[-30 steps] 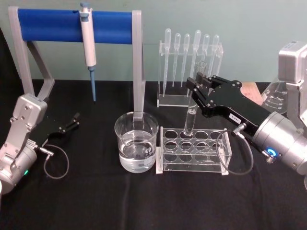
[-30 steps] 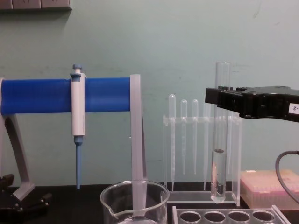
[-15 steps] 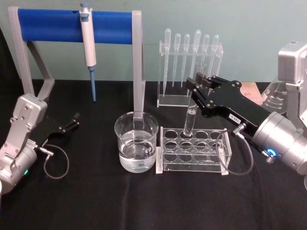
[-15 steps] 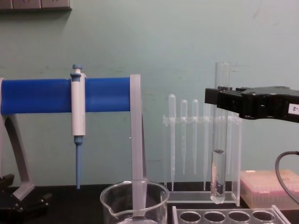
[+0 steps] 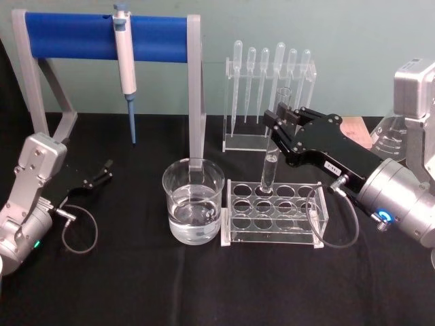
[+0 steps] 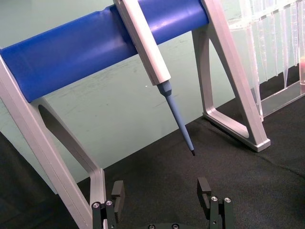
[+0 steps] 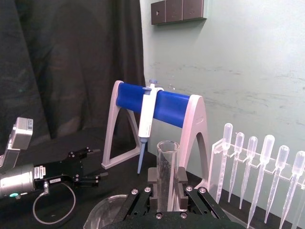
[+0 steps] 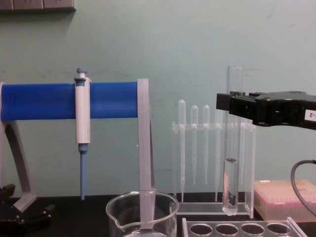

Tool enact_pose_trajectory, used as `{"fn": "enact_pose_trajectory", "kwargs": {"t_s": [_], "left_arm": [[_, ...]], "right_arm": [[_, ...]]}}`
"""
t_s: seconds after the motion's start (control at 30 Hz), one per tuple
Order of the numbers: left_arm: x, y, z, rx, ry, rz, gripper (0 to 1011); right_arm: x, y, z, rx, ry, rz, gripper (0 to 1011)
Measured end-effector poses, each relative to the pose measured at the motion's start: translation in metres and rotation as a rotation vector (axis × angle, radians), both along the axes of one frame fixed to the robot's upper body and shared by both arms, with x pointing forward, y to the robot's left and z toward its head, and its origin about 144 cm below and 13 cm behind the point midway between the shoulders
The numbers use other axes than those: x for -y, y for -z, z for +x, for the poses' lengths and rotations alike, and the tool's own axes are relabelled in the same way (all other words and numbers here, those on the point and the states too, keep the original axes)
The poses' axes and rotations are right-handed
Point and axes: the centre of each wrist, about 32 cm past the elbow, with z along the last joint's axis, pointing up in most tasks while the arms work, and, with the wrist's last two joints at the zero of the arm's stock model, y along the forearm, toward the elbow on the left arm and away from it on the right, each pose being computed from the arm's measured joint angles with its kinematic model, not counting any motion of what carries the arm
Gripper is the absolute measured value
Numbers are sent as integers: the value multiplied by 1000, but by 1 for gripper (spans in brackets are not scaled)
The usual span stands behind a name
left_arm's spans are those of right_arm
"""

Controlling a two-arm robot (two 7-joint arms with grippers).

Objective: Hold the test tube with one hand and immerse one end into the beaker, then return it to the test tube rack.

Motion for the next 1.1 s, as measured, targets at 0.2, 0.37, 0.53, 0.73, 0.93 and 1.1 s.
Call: {"fn": "enact_pose_trajectory", "kwargs": {"t_s": [0.2,0.37,0.53,0.73,0.93,1.1], "left_arm": [[0,0,0,0,0,0,1000],[0,0,0,0,0,0,1000],[0,0,0,0,0,0,1000],[0,0,0,0,0,0,1000],[0,0,0,0,0,0,1000],[0,0,0,0,0,0,1000]], "right_arm": [[0,0,0,0,0,0,224],[0,0,0,0,0,0,224],[0,0,0,0,0,0,224],[0,0,0,0,0,0,224],[0,0,0,0,0,0,224],[0,0,0,0,0,0,225]]}}
